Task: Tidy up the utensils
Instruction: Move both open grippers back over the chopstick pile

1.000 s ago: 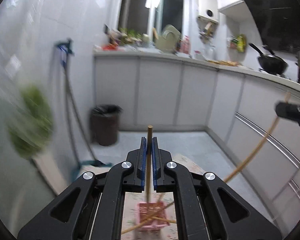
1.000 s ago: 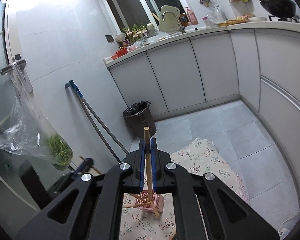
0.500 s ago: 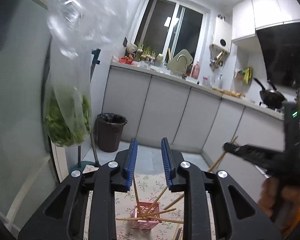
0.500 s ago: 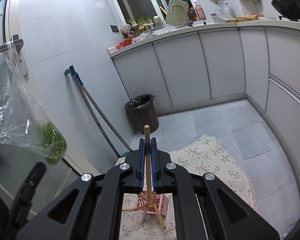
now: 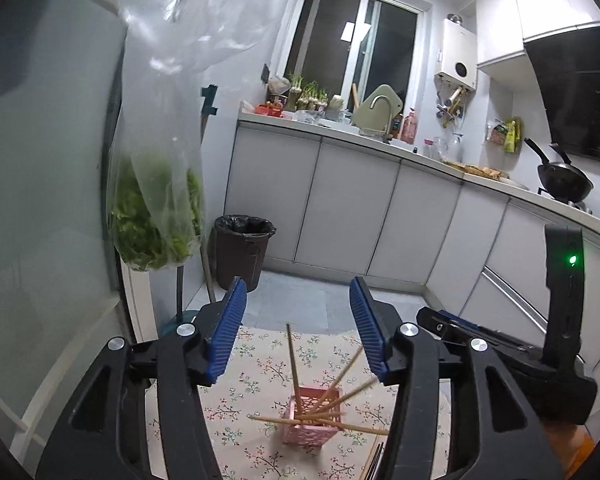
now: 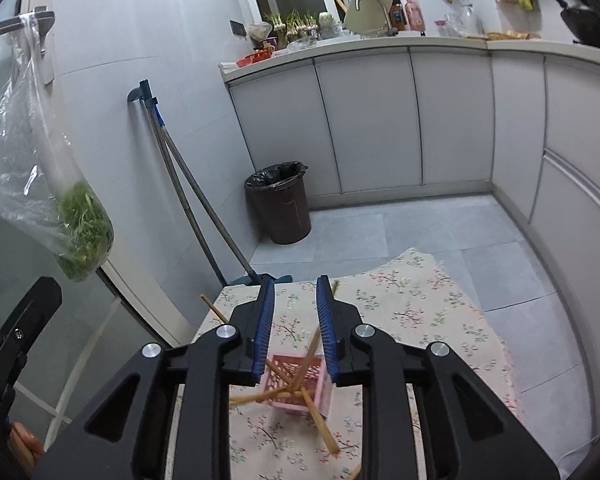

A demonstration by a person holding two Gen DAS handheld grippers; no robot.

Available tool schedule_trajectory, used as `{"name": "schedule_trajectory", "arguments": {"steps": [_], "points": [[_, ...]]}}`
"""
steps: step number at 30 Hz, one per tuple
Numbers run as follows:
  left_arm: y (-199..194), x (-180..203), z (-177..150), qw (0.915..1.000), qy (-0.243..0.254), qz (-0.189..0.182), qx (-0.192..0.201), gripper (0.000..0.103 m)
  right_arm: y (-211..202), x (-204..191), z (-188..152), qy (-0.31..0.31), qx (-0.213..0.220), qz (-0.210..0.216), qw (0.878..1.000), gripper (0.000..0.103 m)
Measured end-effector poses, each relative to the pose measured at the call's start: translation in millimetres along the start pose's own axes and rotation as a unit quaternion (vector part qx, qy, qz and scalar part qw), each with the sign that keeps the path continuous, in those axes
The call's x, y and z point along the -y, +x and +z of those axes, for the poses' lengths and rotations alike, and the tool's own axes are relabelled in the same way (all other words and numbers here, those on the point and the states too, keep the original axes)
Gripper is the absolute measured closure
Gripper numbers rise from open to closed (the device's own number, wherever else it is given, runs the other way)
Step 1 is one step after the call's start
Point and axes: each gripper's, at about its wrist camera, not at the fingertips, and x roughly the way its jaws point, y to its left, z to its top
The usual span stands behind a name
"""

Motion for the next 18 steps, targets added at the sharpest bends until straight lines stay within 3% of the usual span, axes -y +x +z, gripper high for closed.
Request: {"name": "schedule_trajectory", "arguments": {"steps": [3,4,7,10,18], "points": [[-5.2,7.9,-10.0,0.9999,0.005,0.003,-0.012,0.042,-20.8,0.4,-6.6,-0.014,0.01,-0.017,1.0,0.078],[-5.5,9.2,-11.9,0.9999,0.004,0.003,-0.016,0.039,-27.6,1.2,-9.9,-0.018,0.013,-0.025,0.999,0.072],[-9.2,13.3,-26.3,0.9993,0.008,0.008,-0.035,0.038,-44.2,5.4,-21.0,-0.027,0.018,-0.047,0.998,0.066],[-13.9,14.6,-39.2,0.9985,0.0,0.015,-0.052,0.031,-57.0,15.8,-35.6,-0.025,0.018,-0.073,0.997,0.045],[-24.0,24.5,-70.0,0.9966,0.008,0.014,-0.081,0.01,-73.8,43.4,-62.7,0.005,0.004,-0.116,0.993,0.012]]}}
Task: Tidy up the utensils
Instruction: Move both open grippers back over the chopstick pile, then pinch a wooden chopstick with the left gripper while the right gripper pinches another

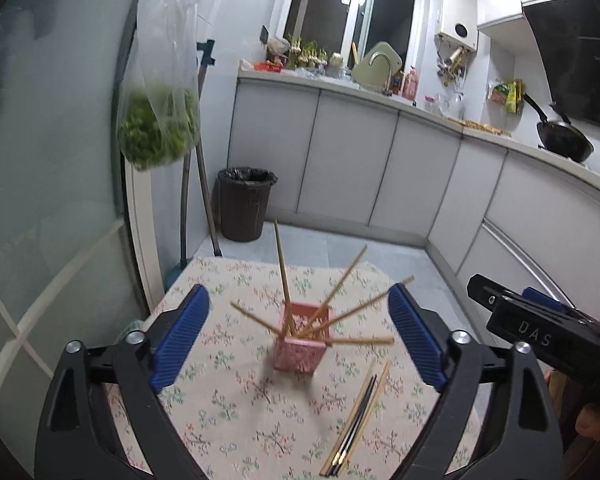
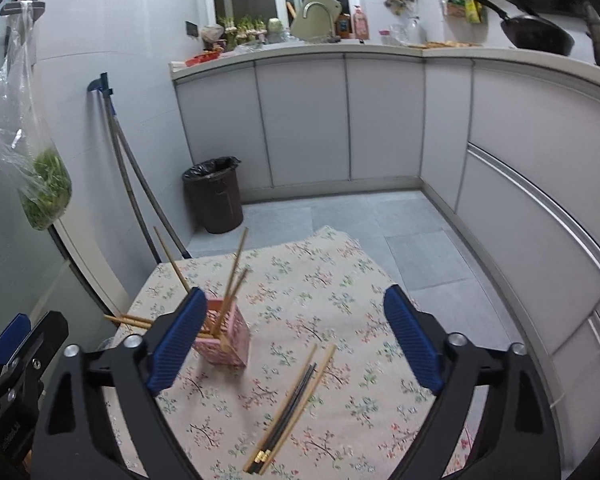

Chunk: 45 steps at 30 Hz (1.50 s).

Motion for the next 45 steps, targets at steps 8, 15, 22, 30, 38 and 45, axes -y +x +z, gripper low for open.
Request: {"name": "schedule_trajectory", "arguments": {"steps": [8,15,22,30,38,45], "points": [[26.2,12.3,-37.9,0.9955,0.04,-0.001,-0.086,0.007,18.8,55.5,-51.6,0.019,-0.076,-0.025,0.997,0.007],[88.9,33.1,-111.2,0.9658,0.11,0.002,-0.235,0.008,68.4,145.4,-98.5,0.174,-0.202,-0.038,0.963,0.007],[134.5,37.6,-152.1,0.942,0.114,-0.013,-0.315,0.027,83.9,175.2,-121.0,0.287,-0.261,0.008,0.922,0.007],[152.7,37.1,-187.3,0.9154,0.157,-0.012,-0.37,0.055,86.9,178.9,-122.3,0.298,-0.28,0.028,0.912,0.007],[143.3,41.1,-201.4,0.9069,0.188,-0.024,-0.376,0.077,91.6,170.2,-122.2,0.279,-0.286,0.029,0.916,0.007],[126.8,47.1,-206.1,0.9046,0.202,-0.046,-0.372,0.096,110.5,167.5,-118.4,0.265,-0.274,-0.007,0.924,0.007]]}}
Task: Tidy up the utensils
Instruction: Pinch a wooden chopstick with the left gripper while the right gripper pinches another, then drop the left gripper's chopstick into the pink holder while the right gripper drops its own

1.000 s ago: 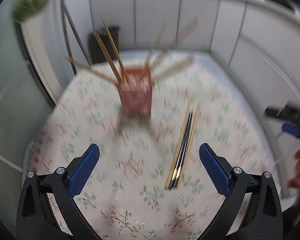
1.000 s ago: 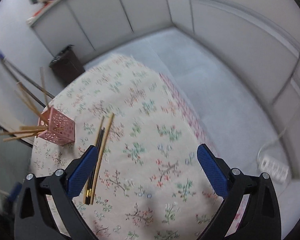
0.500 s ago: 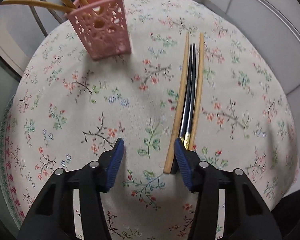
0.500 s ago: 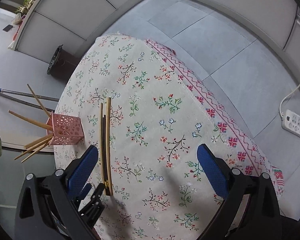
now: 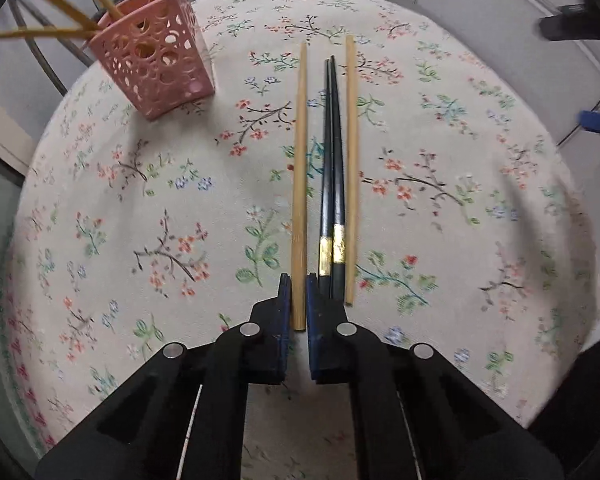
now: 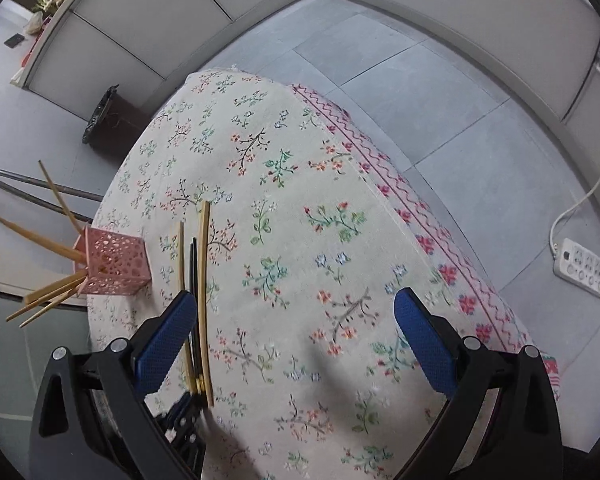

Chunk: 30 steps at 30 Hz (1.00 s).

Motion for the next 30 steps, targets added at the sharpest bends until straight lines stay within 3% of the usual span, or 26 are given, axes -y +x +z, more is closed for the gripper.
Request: {"name": "schedule_trajectory", "arguments": {"steps": [3,10,15,19,20,21,22,26,30], "points": [[-27.3,-0.1,-6.3,0.9997,0.001,0.003,0.025,0.097,18.1,-12.0,7.9,-0.014,-0.01,0.002,1.0,0.007],[-130.3,-1.4,-32.9,0.9879,-0.019,-0.01,0.154,0.097,61.7,-61.4,20.8,-0.045,-0.017,0.012,0.999,0.011],[-179.5,-18.9,-47.5,0.971,-0.043,0.003,0.235,0.097,107.1,-88.5,39.9,-0.041,-0.028,-0.007,0.999,0.031],[-191.5,-27.3,-44.3,0.9629,-0.058,0.002,0.264,0.097,137.6,-116.1,41.6,-0.077,-0.033,-0.043,0.996,0.049],[-194.2,-28.9,-43.8,0.9611,-0.061,0.003,0.269,0.097,138.4,-122.8,39.5,-0.092,-0.018,-0.062,0.994,0.074],[-197.2,-30.7,-43.1,0.9596,-0.063,0.004,0.274,0.097,142.6,-126.9,37.2,-0.103,-0.023,-0.077,0.991,0.09],[-199.5,-33.8,-43.3,0.9587,-0.064,0.004,0.277,0.097,142.6,-126.4,36.5,-0.098,-0.023,-0.077,0.992,0.095],[-213.9,-39.4,-46.7,0.9532,-0.072,-0.002,0.294,0.097,128.2,-107.2,37.2,-0.069,-0.016,-0.053,0.996,0.096],[-222.3,-39.1,-48.3,0.9491,-0.072,-0.009,0.306,0.097,76.0,-89.6,24.1,-0.077,0.009,-0.02,0.997,0.096]]}}
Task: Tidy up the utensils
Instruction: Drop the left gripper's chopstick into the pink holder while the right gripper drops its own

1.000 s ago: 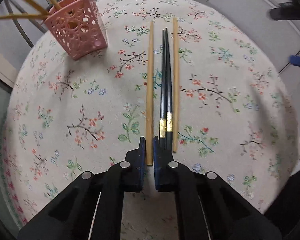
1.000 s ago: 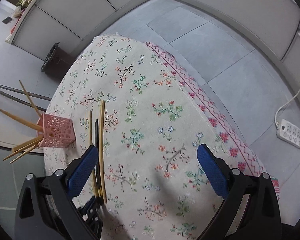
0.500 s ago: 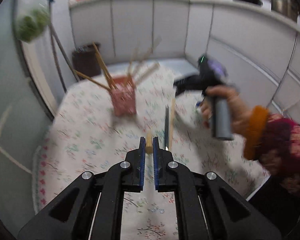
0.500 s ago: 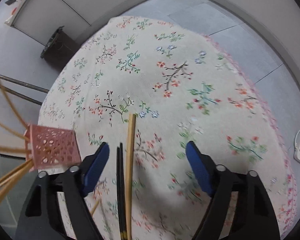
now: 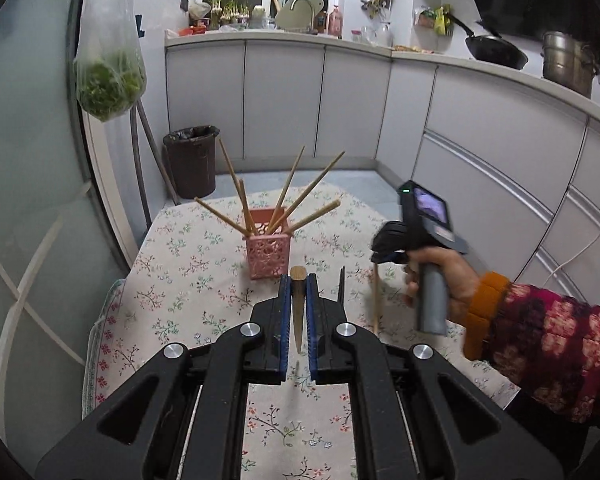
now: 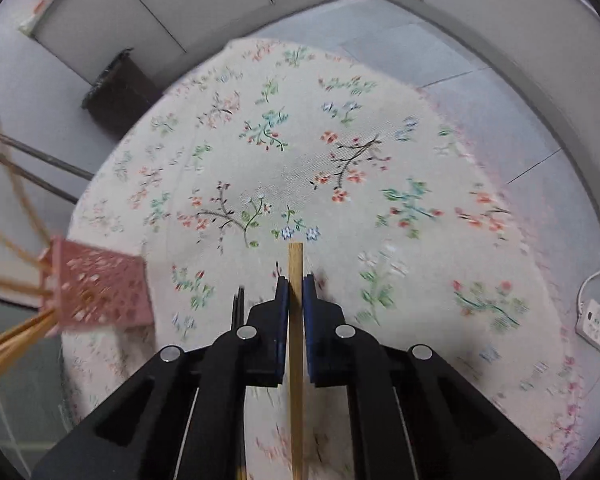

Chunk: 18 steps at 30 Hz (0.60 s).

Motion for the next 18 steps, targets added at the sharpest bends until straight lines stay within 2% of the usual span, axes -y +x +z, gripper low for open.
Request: {"name": "schedule_trajectory", "arguments": {"steps": [6,9,18], "points": [[-18.5,5.8,12.4,0.9995,-0.005,-0.009,0.03,0.097,-94.6,15.9,-39.6,-0.029,0.04,0.045,0.998,0.096],[-27.9,7.0,21.2,0.9989,-0.012,-0.016,0.043,0.097,-147.5,14.3,-58.3,-0.072,0.078,0.06,0.993,0.096],[-53.9,2.6,69.2,0.9953,-0.026,-0.014,0.092,0.097,-244.9,-15.3,-70.2,-0.13,0.147,0.101,0.975,0.096]]}}
